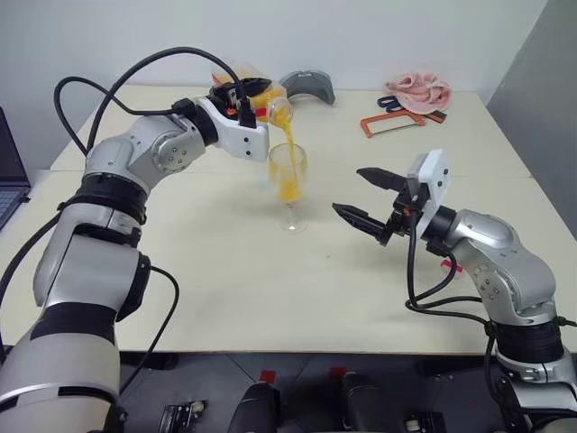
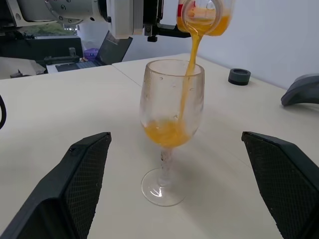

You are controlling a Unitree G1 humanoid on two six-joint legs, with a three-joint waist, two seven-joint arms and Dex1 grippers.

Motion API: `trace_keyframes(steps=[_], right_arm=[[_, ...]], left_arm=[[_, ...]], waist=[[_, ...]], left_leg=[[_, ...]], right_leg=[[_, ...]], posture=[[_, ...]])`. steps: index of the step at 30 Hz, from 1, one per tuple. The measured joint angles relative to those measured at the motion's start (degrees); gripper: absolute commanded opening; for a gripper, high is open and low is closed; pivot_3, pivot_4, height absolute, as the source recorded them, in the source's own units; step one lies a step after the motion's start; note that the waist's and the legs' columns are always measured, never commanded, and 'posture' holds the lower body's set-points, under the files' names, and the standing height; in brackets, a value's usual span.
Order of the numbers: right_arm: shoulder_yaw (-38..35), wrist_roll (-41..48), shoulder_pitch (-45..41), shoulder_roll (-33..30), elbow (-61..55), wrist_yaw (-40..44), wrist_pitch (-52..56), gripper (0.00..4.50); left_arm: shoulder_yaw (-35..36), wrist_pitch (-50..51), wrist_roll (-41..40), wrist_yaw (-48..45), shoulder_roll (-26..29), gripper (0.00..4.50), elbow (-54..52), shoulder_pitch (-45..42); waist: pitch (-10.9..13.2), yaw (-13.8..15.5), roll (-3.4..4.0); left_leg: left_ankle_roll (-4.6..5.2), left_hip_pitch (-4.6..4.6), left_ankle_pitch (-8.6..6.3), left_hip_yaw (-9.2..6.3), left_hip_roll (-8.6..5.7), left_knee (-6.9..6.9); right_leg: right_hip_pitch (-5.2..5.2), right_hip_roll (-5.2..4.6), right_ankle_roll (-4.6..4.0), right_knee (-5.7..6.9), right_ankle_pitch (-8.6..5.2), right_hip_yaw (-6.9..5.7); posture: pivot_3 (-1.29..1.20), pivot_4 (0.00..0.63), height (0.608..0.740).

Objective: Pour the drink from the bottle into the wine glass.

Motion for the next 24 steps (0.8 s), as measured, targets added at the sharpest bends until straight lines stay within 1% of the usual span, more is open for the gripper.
trace_keyframes(steps=[9, 13, 24], right_arm=[[0.00, 0.12, 0.06, 0.45, -0.45, 0.24, -0.08, 4.50], [-0.01, 2.06, 0.30, 0.89, -1.71, 1.16, -0.09, 4.50], [-0.01, 3.19, 0.27, 0.97, -2.24, 1.73, -0.09, 4.50]], left_arm=[[-1.19, -0.13, 0.42, 1.25, 0.42, 1.69, 0.54, -0.78], [-1.22, -0.42, 0.42, 1.47, 0.44, 1.69, 0.94, -0.82], [-1.53, -1.02, 1.19, 2.21, 0.51, 1.69, 1.74, -1.87]], waist=[[0.00, 0.00, 0.00], [0.00, -0.01, 0.00], [0.00, -0.01, 0.00]], left_leg=[[0.00, 0.00, 0.00, 0.03, 0.00, 0.00], [0.00, 0.00, 0.00, 0.05, 0.00, 0.00], [0.00, 0.00, 0.00, 0.06, 0.00, 0.01]], right_leg=[[-0.03, 0.00, 0.00, 0.03, 0.00, 0.02], [-0.04, 0.00, 0.00, 0.04, 0.00, 0.03], [-0.05, -0.01, 0.00, 0.07, 0.00, 0.04]], posture=[[0.00, 0.150, 0.740], [0.00, 0.150, 0.740], [0.00, 0.150, 0.740]])
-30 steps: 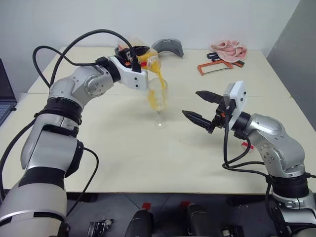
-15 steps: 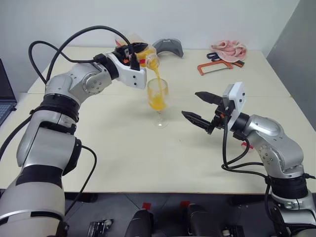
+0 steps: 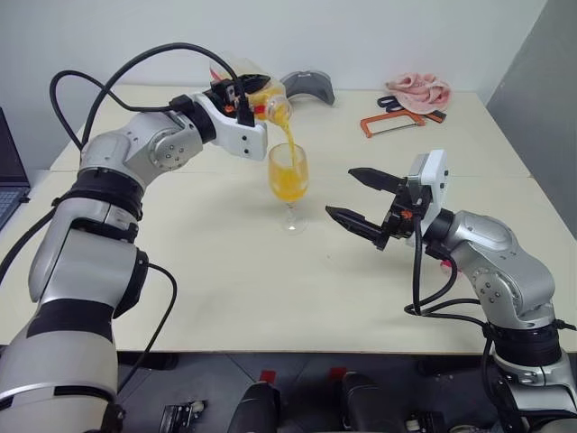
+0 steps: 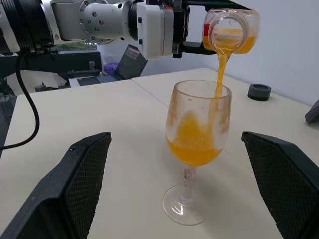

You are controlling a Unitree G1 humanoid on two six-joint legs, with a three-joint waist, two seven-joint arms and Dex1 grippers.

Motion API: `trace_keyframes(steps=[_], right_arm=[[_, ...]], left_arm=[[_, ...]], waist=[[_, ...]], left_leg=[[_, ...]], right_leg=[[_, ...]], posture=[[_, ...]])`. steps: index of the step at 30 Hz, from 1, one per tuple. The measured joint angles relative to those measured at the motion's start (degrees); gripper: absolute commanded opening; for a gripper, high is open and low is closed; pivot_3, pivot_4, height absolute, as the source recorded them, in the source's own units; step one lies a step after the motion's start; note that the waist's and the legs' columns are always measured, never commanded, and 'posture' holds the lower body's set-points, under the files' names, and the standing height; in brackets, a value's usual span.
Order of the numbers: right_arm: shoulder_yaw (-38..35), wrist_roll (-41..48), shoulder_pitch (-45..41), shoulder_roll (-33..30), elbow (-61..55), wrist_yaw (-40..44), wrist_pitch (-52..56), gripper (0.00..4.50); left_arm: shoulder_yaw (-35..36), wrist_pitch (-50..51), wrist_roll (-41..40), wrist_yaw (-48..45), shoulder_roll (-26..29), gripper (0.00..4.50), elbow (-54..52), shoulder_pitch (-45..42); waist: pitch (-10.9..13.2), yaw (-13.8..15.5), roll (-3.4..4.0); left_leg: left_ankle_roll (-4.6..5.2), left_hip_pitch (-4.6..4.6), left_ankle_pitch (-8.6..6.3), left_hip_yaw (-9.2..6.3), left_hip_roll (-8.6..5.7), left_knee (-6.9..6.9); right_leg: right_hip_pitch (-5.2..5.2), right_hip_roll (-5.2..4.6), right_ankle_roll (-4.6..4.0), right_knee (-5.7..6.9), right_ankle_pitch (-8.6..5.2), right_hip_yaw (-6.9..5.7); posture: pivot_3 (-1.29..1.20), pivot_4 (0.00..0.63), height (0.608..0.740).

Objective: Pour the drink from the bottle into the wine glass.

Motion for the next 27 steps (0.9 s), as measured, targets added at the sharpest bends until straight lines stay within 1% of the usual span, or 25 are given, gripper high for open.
trace_keyframes(steps=[13, 27], right_arm=[[0.00, -0.01, -0.03, 0.45, 0.00, -0.19, -0.11, 4.50], [0.57, -0.09, -0.02, 0.71, 0.00, -0.20, -0.11, 4.50]], left_arm=[[-1.92, -0.10, 2.40, 2.52, 1.14, 1.69, 0.01, -0.54], [-1.97, -0.13, 2.55, 3.88, 1.15, 1.69, 0.01, -0.59]], waist=[[0.00, 0.00, 0.00], [0.00, -0.01, 0.00]], left_leg=[[0.00, 0.00, 0.00, 0.02, 0.00, 0.01], [-0.01, 0.00, 0.00, 0.03, 0.00, 0.03]], right_leg=[[-0.04, -0.01, 0.00, 0.06, 0.00, 0.02], [-0.06, -0.01, 0.00, 0.11, 0.00, 0.03]], posture=[[0.00, 0.150, 0.740], [0.00, 0.150, 0.740]])
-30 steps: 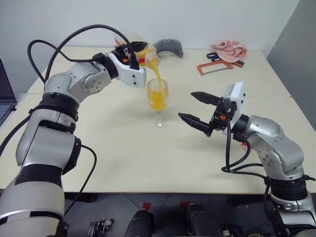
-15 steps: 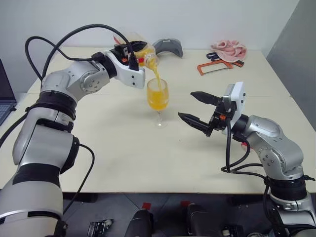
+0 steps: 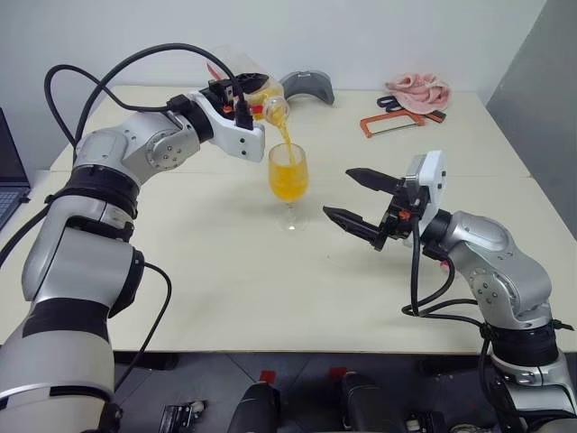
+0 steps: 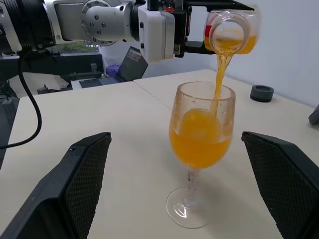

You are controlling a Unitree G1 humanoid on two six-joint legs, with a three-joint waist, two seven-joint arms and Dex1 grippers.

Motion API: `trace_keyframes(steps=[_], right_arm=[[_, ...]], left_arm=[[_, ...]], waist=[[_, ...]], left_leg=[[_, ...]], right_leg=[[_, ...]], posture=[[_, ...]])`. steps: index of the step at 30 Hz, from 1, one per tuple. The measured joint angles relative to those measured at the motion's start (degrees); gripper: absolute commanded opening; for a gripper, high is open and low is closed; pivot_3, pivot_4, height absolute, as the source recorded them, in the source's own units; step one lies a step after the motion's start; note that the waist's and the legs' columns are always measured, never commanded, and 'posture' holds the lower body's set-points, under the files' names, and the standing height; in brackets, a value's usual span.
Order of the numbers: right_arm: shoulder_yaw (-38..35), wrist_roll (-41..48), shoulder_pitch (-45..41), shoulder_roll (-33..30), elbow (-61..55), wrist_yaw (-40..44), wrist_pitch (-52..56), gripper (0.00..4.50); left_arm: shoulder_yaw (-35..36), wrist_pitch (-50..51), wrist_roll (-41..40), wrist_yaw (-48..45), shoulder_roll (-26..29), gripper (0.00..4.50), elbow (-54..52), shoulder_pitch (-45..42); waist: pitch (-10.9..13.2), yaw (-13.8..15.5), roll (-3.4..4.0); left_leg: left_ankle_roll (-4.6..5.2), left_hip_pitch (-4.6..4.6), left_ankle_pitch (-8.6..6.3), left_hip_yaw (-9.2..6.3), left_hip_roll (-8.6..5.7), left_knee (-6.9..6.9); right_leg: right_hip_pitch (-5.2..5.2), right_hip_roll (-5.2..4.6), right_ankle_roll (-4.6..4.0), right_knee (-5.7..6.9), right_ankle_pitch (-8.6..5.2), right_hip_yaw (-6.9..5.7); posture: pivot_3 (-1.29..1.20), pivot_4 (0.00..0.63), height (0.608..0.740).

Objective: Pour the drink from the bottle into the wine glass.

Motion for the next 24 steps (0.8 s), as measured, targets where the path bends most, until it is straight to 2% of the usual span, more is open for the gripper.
trace_keyframes(steps=[15, 19, 24], right_arm=[[0.00, -0.31, 0.04, -0.04, 0.00, -0.02, 0.00, 4.50], [0.04, -0.74, 0.04, -0.02, 0.00, -0.07, 0.00, 4.50], [0.27, -1.70, 0.03, 0.32, 0.00, -0.57, -0.66, 4.50]], left_arm=[[0.02, 0.10, -0.79, -0.78, -0.20, 1.69, 0.32, -0.11], [0.74, 0.29, -4.28, -4.03, -0.62, 1.69, 0.59, 0.55], [4.94, 1.84, -12.28, -10.92, -2.55, 1.69, 0.12, 3.39]], waist=[[0.00, 0.00, 0.00], [0.00, -0.01, 0.00], [0.00, -0.04, 0.00]], left_leg=[[0.00, 0.01, 0.00, 0.01, 0.00, 0.03], [0.00, 0.01, 0.00, 0.00, 0.00, 0.04], [-0.02, 0.01, 0.01, 0.00, 0.02, 0.09]], right_leg=[[-0.01, 0.00, 0.00, 0.07, 0.00, 0.00], [-0.02, 0.00, 0.00, 0.08, 0.00, 0.01], [-0.03, -0.02, 0.00, 0.16, 0.00, 0.00]], posture=[[0.00, 0.150, 0.740], [0.00, 0.150, 0.740], [0.00, 0.150, 0.740]])
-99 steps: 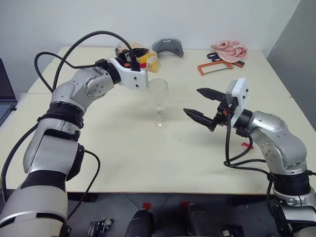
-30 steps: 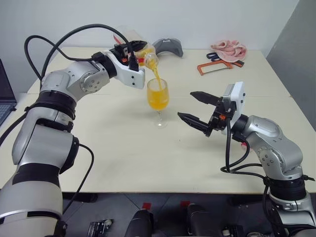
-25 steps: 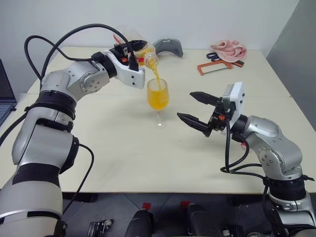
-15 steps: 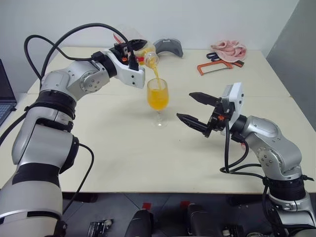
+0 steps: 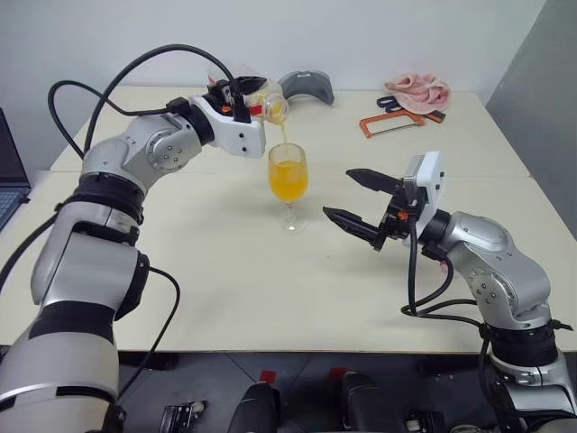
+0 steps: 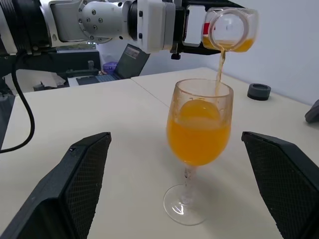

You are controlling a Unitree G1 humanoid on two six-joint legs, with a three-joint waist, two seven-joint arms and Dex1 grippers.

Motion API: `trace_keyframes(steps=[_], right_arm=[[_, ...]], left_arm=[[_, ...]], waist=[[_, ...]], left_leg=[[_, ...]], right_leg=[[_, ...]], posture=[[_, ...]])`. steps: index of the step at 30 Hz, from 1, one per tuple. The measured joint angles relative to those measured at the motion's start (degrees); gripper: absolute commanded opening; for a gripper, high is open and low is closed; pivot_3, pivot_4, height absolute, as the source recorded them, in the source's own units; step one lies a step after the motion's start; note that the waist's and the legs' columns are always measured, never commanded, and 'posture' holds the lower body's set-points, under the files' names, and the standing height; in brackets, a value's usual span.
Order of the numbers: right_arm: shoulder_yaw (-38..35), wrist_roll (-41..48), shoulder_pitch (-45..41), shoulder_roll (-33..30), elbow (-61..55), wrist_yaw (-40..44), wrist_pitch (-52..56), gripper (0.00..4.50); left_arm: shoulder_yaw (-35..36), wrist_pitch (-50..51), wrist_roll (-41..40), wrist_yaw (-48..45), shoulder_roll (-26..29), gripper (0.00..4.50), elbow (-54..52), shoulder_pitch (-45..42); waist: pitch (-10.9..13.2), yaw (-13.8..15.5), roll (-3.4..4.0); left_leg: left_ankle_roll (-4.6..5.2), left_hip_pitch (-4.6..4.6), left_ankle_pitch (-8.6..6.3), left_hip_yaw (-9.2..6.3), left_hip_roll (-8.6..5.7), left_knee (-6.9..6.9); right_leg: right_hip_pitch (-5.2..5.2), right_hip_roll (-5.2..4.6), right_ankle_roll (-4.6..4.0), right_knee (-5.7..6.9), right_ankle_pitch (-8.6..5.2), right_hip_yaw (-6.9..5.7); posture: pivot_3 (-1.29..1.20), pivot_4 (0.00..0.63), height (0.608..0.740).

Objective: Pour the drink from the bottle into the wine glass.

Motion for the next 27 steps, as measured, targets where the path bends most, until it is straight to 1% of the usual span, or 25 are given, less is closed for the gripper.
trace_keyframes(steps=[3, 6, 10, 16, 19, 20, 24, 27], right_arm=[[1.20, -1.53, -0.02, 0.54, 0.00, -0.48, -1.22, 4.50], [2.30, -2.47, -0.02, 1.21, -0.03, -0.53, -2.31, 4.50], [3.54, -3.34, -0.38, 1.98, -0.40, -0.78, -2.97, 4.50], [6.11, -3.29, -1.92, 2.02, -2.28, -1.81, 0.72, 4.50], [8.71, -3.89, -2.91, 2.05, -2.77, -2.26, 3.38, 4.50], [10.35, -4.16, -3.85, 2.10, -3.07, -2.81, 5.28, 4.50], [13.85, -4.55, -7.24, 3.86, -3.93, -4.37, 10.07, 4.50], [15.33, -5.67, -10.12, 6.04, -3.16, -5.83, 11.94, 4.50]], left_arm=[[3.84, 2.74, -7.59, -6.71, -2.38, 1.69, -1.99, 3.25], [6.83, 7.80, -14.95, -13.77, -4.16, 1.69, -6.35, 6.77], [12.62, 19.39, -24.57, -20.04, -6.13, 1.69, -14.19, 11.83], [23.02, 38.86, -35.62, -21.59, -5.98, 1.69, -23.86, 18.81], [27.06, 46.06, -39.95, -21.71, -5.98, 1.69, -27.46, 23.09], [29.41, 48.75, -42.57, -21.75, -6.16, 1.69, -28.92, 25.23], [34.18, 54.75, -47.50, -22.00, -6.24, 1.69, -29.53, 31.91], [36.36, 57.22, -49.71, -22.45, -6.09, 1.69, -29.36, 34.17]], waist=[[0.00, -0.04, 0.00], [0.00, -0.09, 0.00], [0.00, -0.35, 0.00], [0.00, -0.94, 0.01], [0.00, -1.07, 0.01], [-0.01, -1.13, 0.01], [-0.01, -1.44, 0.01], [-0.05, -1.35, -0.06]], left_leg=[[-0.02, -0.01, 0.01, -0.01, 0.03, 0.05], [-0.02, -0.02, 0.01, -0.03, 0.06, 0.11], [-0.01, -0.02, 0.01, -0.15, 0.09, 0.25], [0.04, -0.02, -0.03, -0.48, 0.10, 0.49], [0.04, -0.03, -0.02, -0.61, 0.13, 0.54], [0.03, -0.02, -0.02, -0.61, 0.13, 0.55], [0.02, -0.05, -0.01, -0.75, 0.14, 0.56], [0.02, -0.07, -0.01, -0.80, 0.11, 0.58]], right_leg=[[-0.01, 0.00, 0.00, 0.04, 0.00, 0.00], [-0.03, 0.00, 0.00, 0.11, 0.00, 0.01], [-0.03, 0.02, 0.00, 0.21, 0.00, 0.02], [0.00, 0.04, 0.00, 0.35, 0.00, -0.01], [0.06, 0.03, 0.00, 0.37, 0.00, -0.07], [0.06, 0.01, 0.00, 0.38, 0.00, -0.05], [0.06, 0.02, 0.00, 0.38, 0.00, -0.15], [0.07, 0.01, 0.00, 0.38, 0.00, -0.18]], posture=[[0.00, 0.150, 0.740], [0.00, 0.150, 0.740], [0.00, 0.150, 0.740], [0.00, 0.150, 0.740], [0.00, 0.150, 0.740], [0.00, 0.150, 0.740], [0.00, 0.150, 0.740], [0.00, 0.150, 0.740]])
